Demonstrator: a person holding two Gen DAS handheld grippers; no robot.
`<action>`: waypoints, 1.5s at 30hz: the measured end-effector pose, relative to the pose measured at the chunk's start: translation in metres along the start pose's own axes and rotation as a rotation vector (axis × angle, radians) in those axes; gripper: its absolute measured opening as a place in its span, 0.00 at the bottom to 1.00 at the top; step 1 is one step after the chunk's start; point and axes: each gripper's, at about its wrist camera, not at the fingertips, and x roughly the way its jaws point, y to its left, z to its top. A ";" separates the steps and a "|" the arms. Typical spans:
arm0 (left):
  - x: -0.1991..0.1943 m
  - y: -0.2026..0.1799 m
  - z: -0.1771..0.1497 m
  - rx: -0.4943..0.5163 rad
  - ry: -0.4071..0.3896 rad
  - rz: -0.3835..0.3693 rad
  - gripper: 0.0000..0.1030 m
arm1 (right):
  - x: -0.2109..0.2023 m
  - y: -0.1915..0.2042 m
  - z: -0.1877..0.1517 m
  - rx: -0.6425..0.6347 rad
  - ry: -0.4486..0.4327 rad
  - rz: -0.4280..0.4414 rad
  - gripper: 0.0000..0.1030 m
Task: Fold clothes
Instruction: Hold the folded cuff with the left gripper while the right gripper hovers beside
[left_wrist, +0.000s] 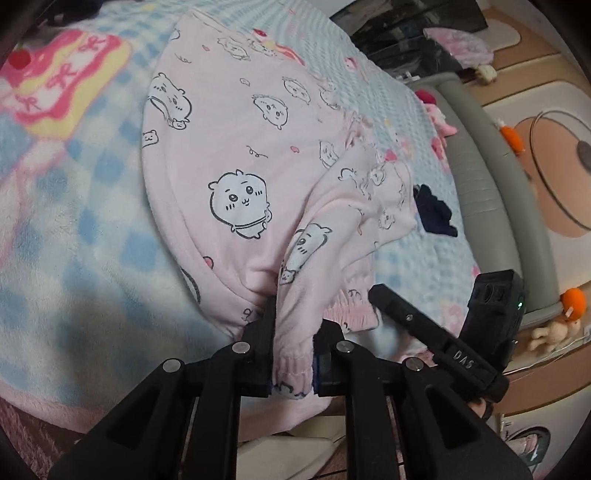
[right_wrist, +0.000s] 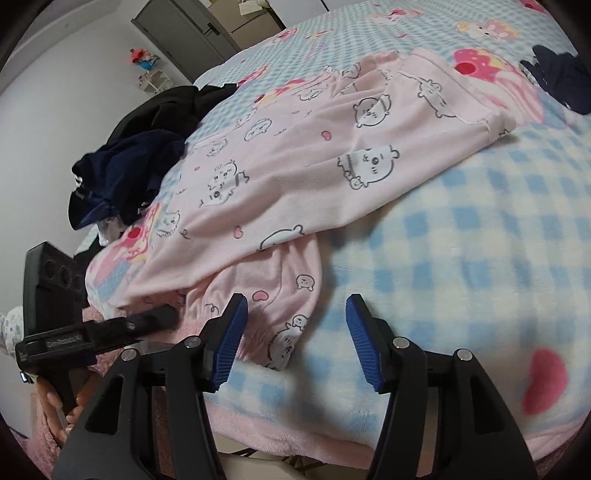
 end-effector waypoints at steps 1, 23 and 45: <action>-0.008 -0.003 0.002 0.014 -0.031 -0.007 0.37 | 0.001 0.003 0.000 -0.012 0.000 -0.005 0.56; -0.011 -0.011 0.008 0.151 -0.068 0.106 0.23 | -0.005 -0.020 0.012 -0.035 0.006 -0.127 0.14; 0.001 -0.007 0.010 0.130 -0.058 0.065 0.20 | 0.011 0.004 0.002 -0.120 0.035 -0.172 0.31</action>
